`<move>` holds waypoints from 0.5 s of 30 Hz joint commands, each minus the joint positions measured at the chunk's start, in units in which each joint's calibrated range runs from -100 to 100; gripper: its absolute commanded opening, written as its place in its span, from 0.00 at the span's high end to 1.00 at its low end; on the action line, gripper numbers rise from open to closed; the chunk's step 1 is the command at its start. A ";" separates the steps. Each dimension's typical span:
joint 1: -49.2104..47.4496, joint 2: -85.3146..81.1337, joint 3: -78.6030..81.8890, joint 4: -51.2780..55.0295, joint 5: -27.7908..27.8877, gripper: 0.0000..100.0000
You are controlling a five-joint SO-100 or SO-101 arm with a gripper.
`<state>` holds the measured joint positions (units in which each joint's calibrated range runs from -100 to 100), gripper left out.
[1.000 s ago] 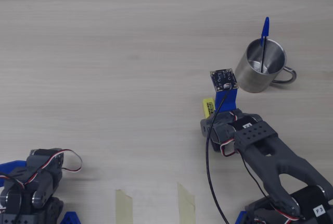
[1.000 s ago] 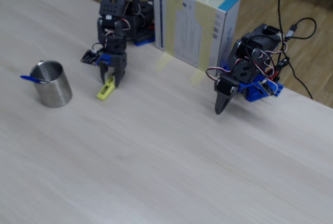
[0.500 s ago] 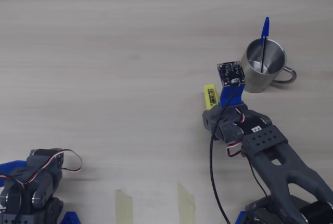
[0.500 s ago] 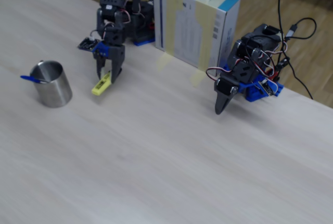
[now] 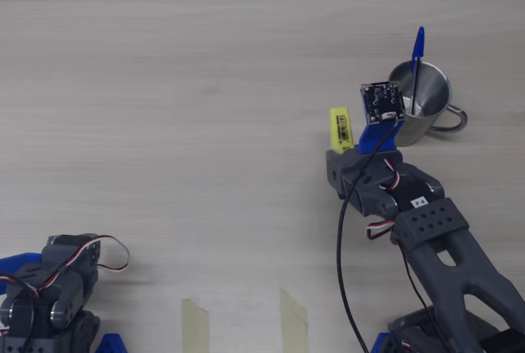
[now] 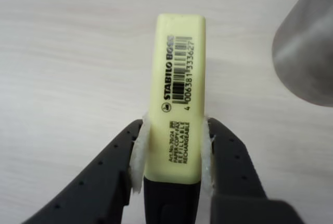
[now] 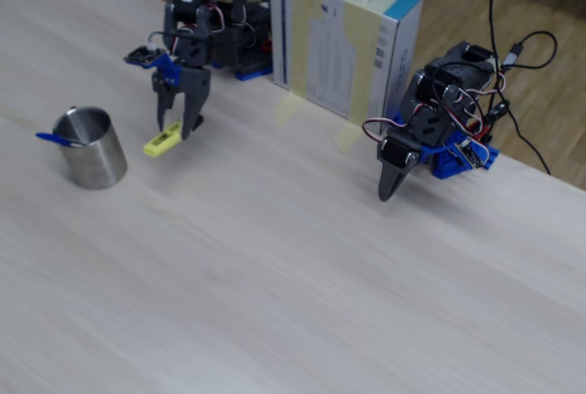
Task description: Grab the yellow pen and put it in the silver cup.
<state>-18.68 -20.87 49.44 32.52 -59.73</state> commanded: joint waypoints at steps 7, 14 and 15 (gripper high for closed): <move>2.27 -2.50 -8.91 -0.80 0.34 0.92; 3.45 -2.50 -12.34 -3.18 0.34 0.92; 3.81 -2.50 -11.89 -5.30 0.39 0.92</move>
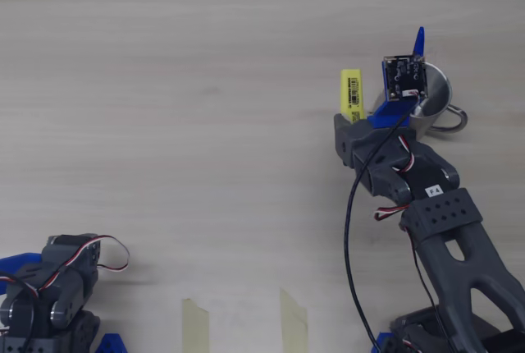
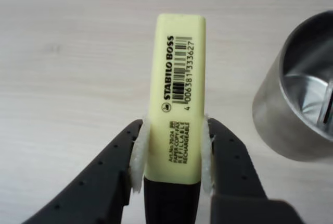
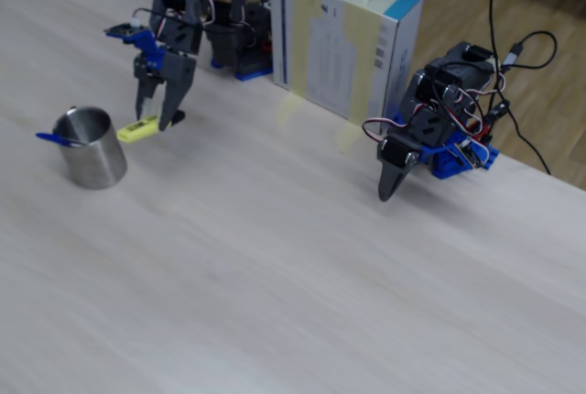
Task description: Grab the yellow pen and put it in the silver cup.
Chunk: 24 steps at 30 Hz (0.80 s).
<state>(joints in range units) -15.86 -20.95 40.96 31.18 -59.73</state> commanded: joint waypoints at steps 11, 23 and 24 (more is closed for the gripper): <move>2.69 -4.58 1.29 -21.09 3.53 0.92; 4.13 -5.82 1.66 -33.64 4.47 0.92; 4.13 -5.82 1.84 -34.58 4.47 0.92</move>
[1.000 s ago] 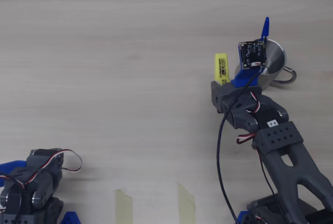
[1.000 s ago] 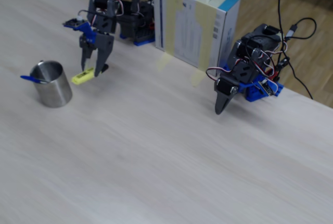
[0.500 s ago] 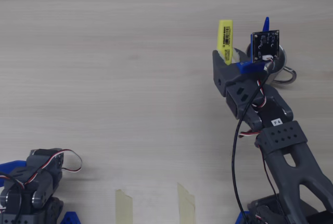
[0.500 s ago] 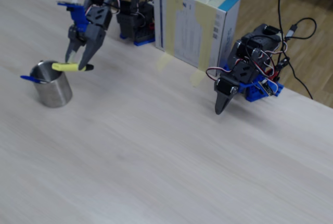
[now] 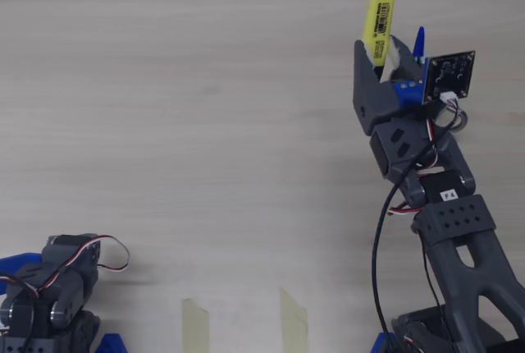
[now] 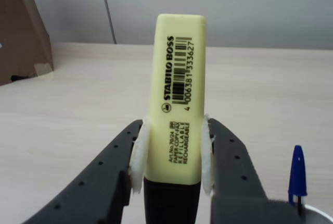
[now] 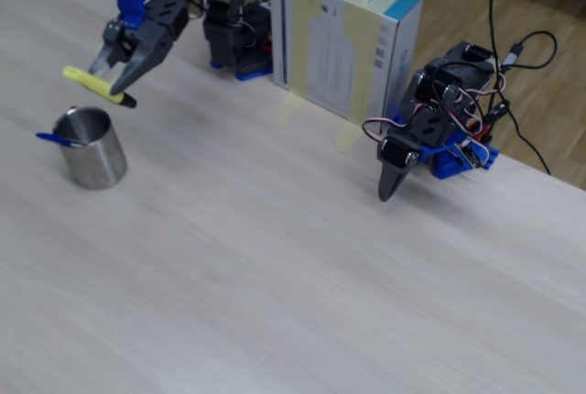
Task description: Grab the yellow pen and put it in the silver cup.
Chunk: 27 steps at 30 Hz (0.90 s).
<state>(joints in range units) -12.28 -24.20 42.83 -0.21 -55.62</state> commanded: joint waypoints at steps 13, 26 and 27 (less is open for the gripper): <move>3.80 -6.98 15.05 -25.32 2.76 0.92; 6.14 -11.21 29.06 -40.67 2.81 0.92; 6.14 -11.21 29.51 -41.78 2.81 0.92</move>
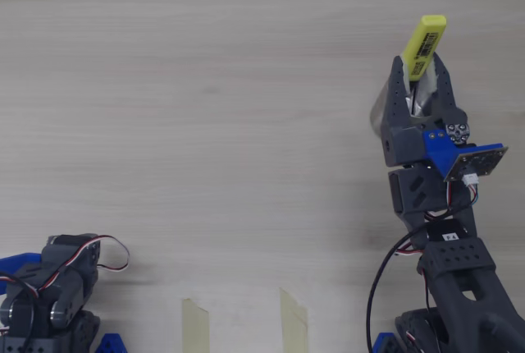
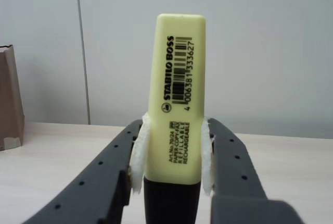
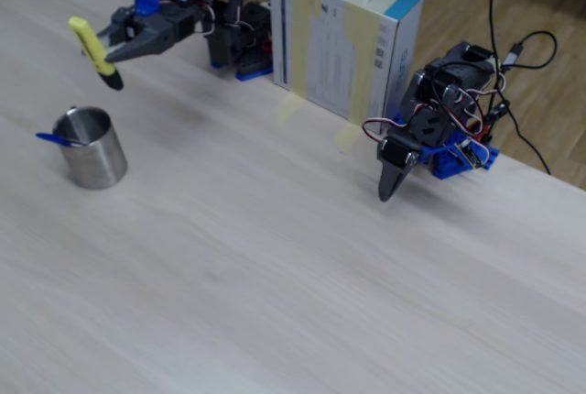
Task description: Grab the yellow pen and put it in the silver cup.
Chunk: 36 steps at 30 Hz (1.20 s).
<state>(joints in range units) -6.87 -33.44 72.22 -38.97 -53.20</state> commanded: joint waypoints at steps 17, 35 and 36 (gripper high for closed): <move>1.37 0.94 4.19 -6.83 -0.03 0.92; 2.72 15.06 -2.77 -7.00 -0.18 0.92; 2.72 15.55 -3.22 -7.09 -0.18 0.93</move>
<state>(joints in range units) -4.45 -18.53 73.29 -44.83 -53.25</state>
